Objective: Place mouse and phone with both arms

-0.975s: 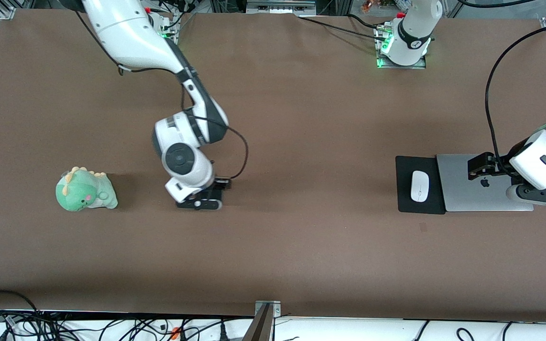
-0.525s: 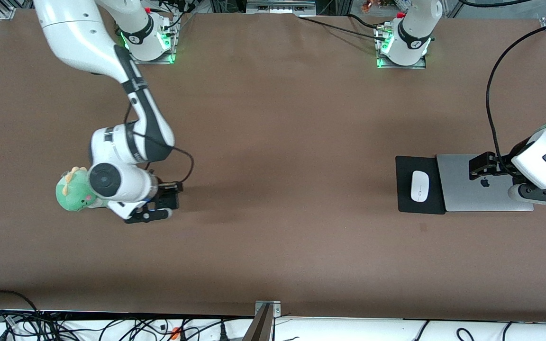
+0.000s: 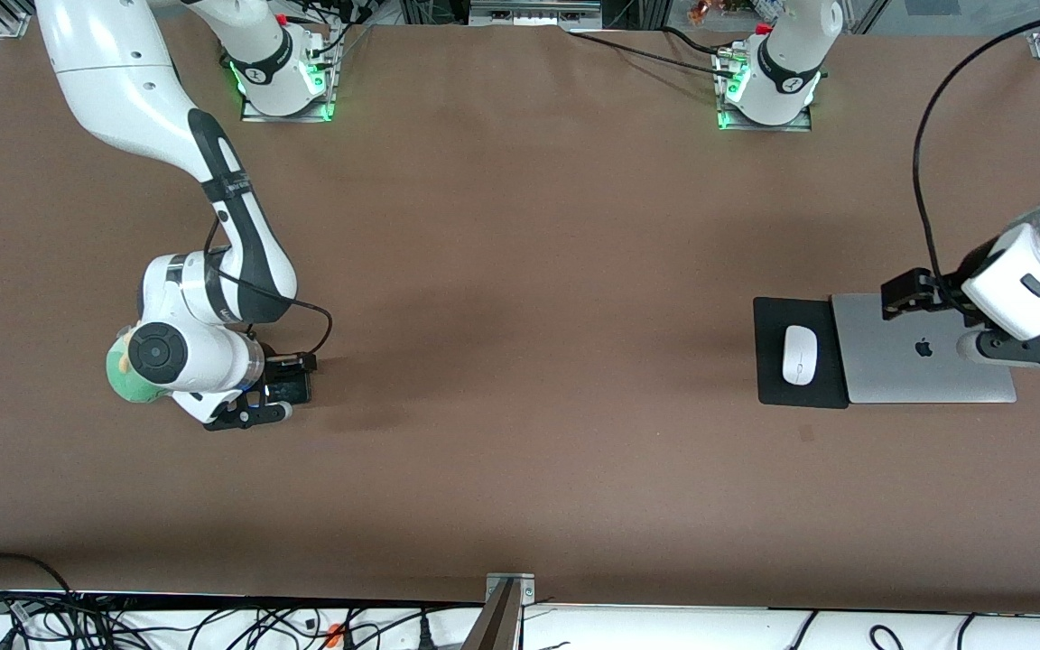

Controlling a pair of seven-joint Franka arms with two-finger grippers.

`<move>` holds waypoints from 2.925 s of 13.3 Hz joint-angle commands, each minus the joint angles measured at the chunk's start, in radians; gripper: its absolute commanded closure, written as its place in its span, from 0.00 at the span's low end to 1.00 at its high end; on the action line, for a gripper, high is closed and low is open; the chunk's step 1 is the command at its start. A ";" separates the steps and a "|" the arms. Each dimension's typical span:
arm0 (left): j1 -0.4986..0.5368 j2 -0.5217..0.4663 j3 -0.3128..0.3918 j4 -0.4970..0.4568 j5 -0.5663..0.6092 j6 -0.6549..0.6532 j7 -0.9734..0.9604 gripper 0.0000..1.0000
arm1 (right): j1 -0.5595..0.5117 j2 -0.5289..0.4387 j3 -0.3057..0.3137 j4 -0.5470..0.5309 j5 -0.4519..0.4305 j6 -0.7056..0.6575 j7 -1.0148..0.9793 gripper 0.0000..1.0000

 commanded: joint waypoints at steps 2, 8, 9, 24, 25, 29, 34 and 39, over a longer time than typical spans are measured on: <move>0.046 -0.144 -0.003 -0.192 -0.052 0.086 -0.008 0.00 | -0.038 0.013 0.016 -0.040 0.006 0.072 0.000 0.43; 0.045 -0.172 -0.003 -0.188 -0.084 0.086 0.097 0.00 | -0.040 -0.017 0.020 -0.069 0.007 0.122 0.046 0.00; 0.045 -0.168 -0.003 -0.190 -0.089 0.089 0.101 0.00 | -0.035 -0.043 0.025 -0.063 0.006 0.109 0.067 0.00; -0.314 -0.427 0.497 -0.513 -0.170 0.272 0.268 0.00 | -0.037 -0.403 0.006 0.095 0.009 -0.380 0.072 0.00; -0.316 -0.425 0.492 -0.503 -0.169 0.270 0.265 0.00 | -0.035 -0.443 0.009 0.087 0.009 -0.413 0.075 0.00; -0.319 -0.404 0.477 -0.469 -0.167 0.244 0.261 0.00 | -0.035 -0.588 0.002 0.040 0.004 -0.537 0.081 0.00; -0.319 -0.341 0.478 -0.372 -0.172 0.241 0.259 0.00 | -0.037 -0.622 -0.012 0.035 -0.011 -0.589 0.083 0.00; -0.328 -0.338 0.475 -0.371 -0.167 0.232 0.259 0.00 | -0.028 -0.611 -0.007 0.056 -0.051 -0.591 0.067 0.00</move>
